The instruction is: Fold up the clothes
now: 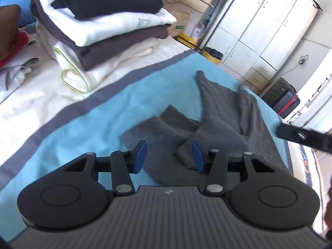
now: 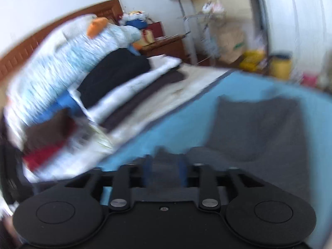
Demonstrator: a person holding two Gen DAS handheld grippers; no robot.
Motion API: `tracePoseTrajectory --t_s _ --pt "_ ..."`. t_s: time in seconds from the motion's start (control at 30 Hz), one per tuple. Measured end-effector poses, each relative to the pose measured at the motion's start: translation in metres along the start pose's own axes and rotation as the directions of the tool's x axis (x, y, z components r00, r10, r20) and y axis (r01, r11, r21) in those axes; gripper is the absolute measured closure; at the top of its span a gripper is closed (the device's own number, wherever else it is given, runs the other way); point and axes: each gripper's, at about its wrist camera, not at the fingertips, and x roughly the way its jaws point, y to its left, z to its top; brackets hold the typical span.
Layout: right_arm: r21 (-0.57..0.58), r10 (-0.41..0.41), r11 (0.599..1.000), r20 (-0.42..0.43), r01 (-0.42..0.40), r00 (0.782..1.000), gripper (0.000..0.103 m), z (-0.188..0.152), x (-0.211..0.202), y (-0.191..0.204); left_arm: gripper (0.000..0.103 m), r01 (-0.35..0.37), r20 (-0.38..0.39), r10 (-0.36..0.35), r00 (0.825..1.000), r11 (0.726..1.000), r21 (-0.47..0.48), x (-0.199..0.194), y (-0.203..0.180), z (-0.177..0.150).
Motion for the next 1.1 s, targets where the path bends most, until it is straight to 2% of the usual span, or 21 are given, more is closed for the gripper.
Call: tracePoseTrajectory --t_s 0.1,0.27,0.33,0.4,0.47,0.5,0.63,0.67,0.7,0.73,0.77,0.8,0.83,0.87,0.93,1.0,1.1 --pt "-0.111 -0.174 0.979 -0.034 0.169 0.984 0.054 -0.02 -0.038 -0.02 0.057 0.046 -0.016 -0.046 0.999 0.999 0.01 0.002 -0.008 -0.004" --pt "-0.081 -0.274 0.961 -0.118 0.266 0.954 0.051 -0.067 -0.083 -0.064 0.057 0.089 -0.047 -0.086 0.995 0.995 0.048 0.011 -0.024 -0.011" --pt "-0.02 -0.281 0.96 -0.123 0.28 0.952 0.05 -0.085 -0.095 -0.078 0.055 0.072 -0.06 -0.067 0.996 0.995 0.072 0.017 -0.03 -0.014" --pt "0.091 -0.255 0.959 -0.131 0.268 0.958 0.05 -0.102 -0.1 -0.093 0.054 0.044 -0.063 -0.039 0.997 0.995 0.089 0.024 -0.034 -0.015" --pt "0.171 -0.226 0.952 -0.166 0.253 0.96 0.05 -0.11 -0.095 -0.1 0.048 0.022 -0.063 -0.016 0.998 0.995 0.095 0.034 -0.036 -0.014" --pt "0.188 -0.218 0.95 -0.174 0.25 0.96 0.05 -0.112 -0.092 -0.101 0.048 0.016 -0.065 -0.009 0.998 0.995 0.102 0.039 -0.037 -0.013" --pt "0.132 -0.204 0.967 -0.098 0.216 0.974 0.049 -0.107 -0.093 -0.085 0.044 -0.015 -0.08 0.025 0.996 0.993 0.118 0.059 -0.039 -0.011" --pt "0.104 -0.193 0.974 -0.082 0.201 0.978 0.049 -0.106 -0.092 -0.079 0.044 -0.014 -0.086 0.021 0.996 0.996 0.086 0.063 -0.034 -0.012" --pt "0.019 -0.184 0.982 -0.078 0.186 0.98 0.049 -0.105 -0.088 -0.067 0.044 -0.011 -0.092 0.015 0.996 0.999 0.045 0.067 -0.028 -0.012" --pt "-0.13 -0.193 0.975 -0.082 0.181 0.978 0.049 -0.103 -0.08 -0.049 0.044 0.001 -0.096 -0.002 0.995 1.0 -0.019 0.069 -0.019 -0.011" --pt "-0.276 -0.202 0.946 -0.084 0.172 0.976 0.049 -0.1 -0.073 -0.031 0.048 0.025 -0.098 -0.031 0.995 0.998 -0.063 0.071 -0.012 -0.011" --pt "-0.408 -0.214 0.898 -0.08 0.164 0.974 0.049 -0.099 -0.066 -0.013 0.055 0.053 -0.099 -0.062 0.993 0.994 -0.091 0.071 -0.006 -0.01" --pt "-0.503 -0.225 0.849 -0.064 0.164 0.972 0.049 -0.1 -0.057 0.002 0.081 0.072 -0.102 -0.082 0.991 0.992 -0.104 0.07 -0.003 -0.009" --pt "-0.545 -0.211 0.827 -0.071 0.139 0.975 0.049 -0.099 -0.046 0.013 0.092 0.085 -0.11 -0.097 0.989 0.99 -0.11 0.07 -0.001 -0.008" --pt "-0.536 -0.138 0.843 -0.138 0.043 0.981 0.049 -0.096 -0.022 0.025 0.092 0.107 -0.107 -0.119 0.987 0.988 -0.114 0.068 -0.001 -0.008" --pt "-0.515 -0.095 0.857 -0.198 -0.02 0.976 0.051 -0.099 0.003 0.029 0.092 0.118 -0.102 -0.129 0.986 0.987 -0.107 0.065 -0.002 -0.008" --pt "-0.517 -0.219 0.849 -0.159 0.107 0.963 0.051 -0.109 0.03 0.025 0.092 0.13 -0.103 -0.14 0.985 0.987 -0.095 0.063 -0.005 -0.008"
